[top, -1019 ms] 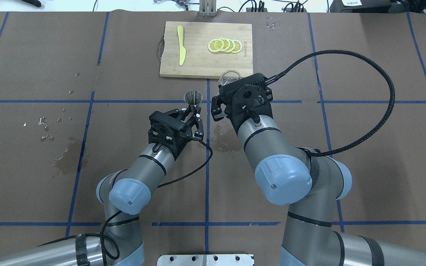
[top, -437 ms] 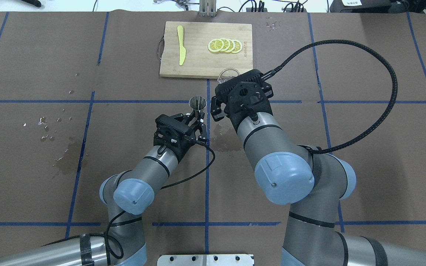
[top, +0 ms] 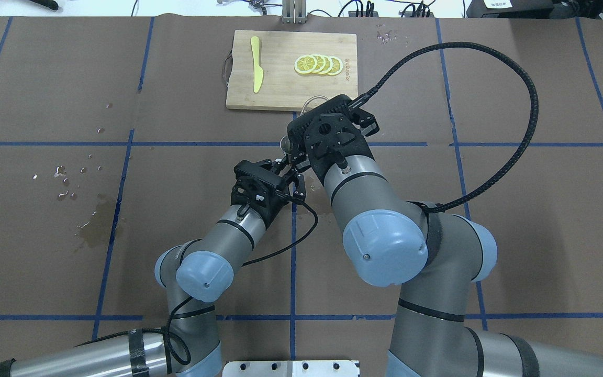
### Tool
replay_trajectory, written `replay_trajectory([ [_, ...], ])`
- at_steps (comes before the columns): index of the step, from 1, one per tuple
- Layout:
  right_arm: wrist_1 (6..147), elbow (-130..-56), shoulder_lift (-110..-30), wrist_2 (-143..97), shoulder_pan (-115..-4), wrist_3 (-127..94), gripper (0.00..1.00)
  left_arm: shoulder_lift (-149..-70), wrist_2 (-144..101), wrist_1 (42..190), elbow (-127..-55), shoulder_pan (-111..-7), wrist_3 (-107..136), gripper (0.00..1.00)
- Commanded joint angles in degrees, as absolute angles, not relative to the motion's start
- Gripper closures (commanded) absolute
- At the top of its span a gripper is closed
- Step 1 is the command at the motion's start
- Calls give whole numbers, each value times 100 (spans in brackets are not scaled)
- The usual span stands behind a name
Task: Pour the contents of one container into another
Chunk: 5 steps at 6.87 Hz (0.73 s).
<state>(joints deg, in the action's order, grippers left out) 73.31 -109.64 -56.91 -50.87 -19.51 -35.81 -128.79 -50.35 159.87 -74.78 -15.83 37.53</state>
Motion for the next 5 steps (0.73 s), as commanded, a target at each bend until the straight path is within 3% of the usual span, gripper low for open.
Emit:
replay_trajectory([
  [1,7636,-10960,-5608,-5080,-1951,-3341,75,-12964,-5027,15987,-7392,-1582,3753,100],
  [5,7778,-10960,-5599,-5089,-1951,-3067,75,-12946,-4476,16110,-7383,-1582,3533,100],
])
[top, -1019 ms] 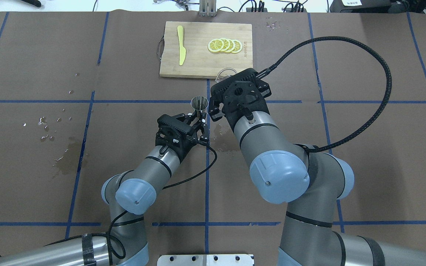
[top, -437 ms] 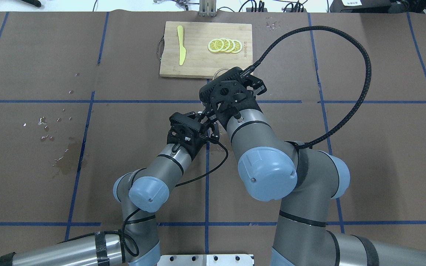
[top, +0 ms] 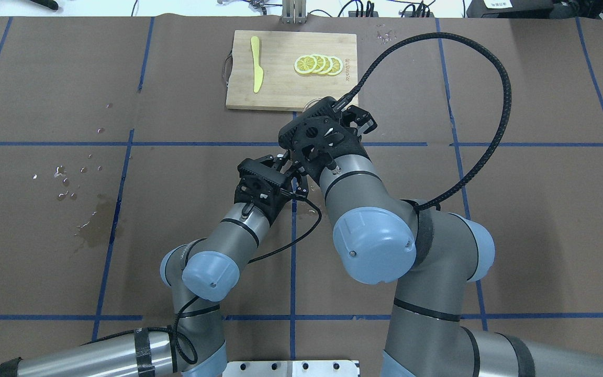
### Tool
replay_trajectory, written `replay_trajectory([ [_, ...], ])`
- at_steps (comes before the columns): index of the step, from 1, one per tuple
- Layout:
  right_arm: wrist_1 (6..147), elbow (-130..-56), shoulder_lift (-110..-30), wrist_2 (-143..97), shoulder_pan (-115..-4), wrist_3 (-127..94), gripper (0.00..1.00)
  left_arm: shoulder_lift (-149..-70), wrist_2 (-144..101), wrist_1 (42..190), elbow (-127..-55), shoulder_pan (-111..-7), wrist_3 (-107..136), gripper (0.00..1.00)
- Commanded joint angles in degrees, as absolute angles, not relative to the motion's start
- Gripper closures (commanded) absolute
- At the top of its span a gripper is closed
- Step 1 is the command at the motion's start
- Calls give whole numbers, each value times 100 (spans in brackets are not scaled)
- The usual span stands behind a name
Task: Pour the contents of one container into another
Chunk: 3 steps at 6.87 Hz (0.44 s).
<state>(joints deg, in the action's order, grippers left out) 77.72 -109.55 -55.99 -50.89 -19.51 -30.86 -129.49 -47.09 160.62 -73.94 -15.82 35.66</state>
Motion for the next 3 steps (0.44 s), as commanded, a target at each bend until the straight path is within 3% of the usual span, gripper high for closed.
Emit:
replay_trajectory([
  [1,7778,-10960,-5599,-5089,-1951,-3067,75,-12946,-4413,16171,-7383,-1582,3533,100],
  [3,7839,-10951,-5590,-5167,-1951,-3015,75,-12955,-4333,16198,-7348,-1565,3542,100],
])
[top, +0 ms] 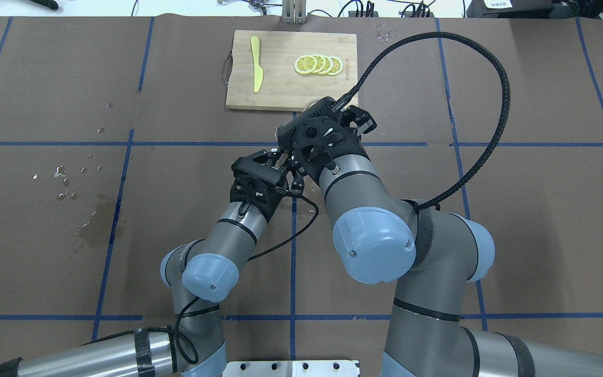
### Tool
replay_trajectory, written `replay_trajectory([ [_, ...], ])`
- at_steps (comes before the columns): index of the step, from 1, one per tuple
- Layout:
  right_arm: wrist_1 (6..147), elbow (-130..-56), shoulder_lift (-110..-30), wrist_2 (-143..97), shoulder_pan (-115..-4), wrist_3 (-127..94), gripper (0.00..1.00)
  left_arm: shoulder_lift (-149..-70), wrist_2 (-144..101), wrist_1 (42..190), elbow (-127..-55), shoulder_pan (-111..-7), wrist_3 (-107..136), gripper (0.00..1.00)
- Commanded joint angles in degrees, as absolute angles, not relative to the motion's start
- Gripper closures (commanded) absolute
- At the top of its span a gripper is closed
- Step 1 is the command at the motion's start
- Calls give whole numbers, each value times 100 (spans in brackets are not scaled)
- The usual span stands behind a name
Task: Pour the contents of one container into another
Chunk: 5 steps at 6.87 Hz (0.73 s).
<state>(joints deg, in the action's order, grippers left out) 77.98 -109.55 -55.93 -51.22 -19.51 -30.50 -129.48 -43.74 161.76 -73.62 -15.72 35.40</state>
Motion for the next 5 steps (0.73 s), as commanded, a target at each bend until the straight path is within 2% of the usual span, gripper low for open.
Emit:
replay_trajectory([
  [1,7849,-10942,-5581,-5168,-1951,-2884,75,-12946,-4342,16216,-7348,-1564,3542,100],
  [5,8183,-10829,-5318,-5168,-1951,-2558,75,-12955,-4342,16216,-7330,-1529,3542,100],
])
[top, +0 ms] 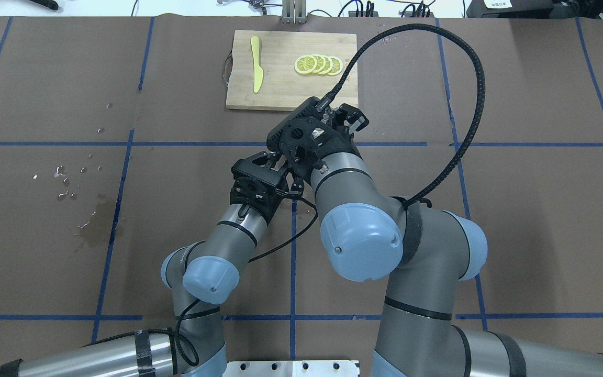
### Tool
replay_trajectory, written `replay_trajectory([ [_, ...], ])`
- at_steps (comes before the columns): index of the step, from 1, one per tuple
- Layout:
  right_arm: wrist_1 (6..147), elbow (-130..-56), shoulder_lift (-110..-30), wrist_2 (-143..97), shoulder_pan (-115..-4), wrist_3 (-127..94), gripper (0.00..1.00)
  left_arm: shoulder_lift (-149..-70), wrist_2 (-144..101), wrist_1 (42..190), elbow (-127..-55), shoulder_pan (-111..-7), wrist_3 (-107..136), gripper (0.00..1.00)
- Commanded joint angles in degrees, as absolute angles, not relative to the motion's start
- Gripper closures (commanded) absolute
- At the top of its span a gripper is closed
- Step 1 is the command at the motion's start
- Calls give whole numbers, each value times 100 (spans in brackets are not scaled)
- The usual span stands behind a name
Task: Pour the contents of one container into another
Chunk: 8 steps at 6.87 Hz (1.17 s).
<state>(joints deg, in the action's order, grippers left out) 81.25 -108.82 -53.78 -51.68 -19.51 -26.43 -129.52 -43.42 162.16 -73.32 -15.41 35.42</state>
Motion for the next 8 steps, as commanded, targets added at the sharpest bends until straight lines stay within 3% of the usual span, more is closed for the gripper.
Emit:
replay_trajectory([
  [1,8235,-10785,-5300,-5168,-1951,-2401,75,-12964,-4342,16216,-7339,-1521,3542,100],
  [8,8937,-10556,-4940,-5116,-1986,-1364,76,-12964,-4342,16216,-7339,-1494,3542,100],
])
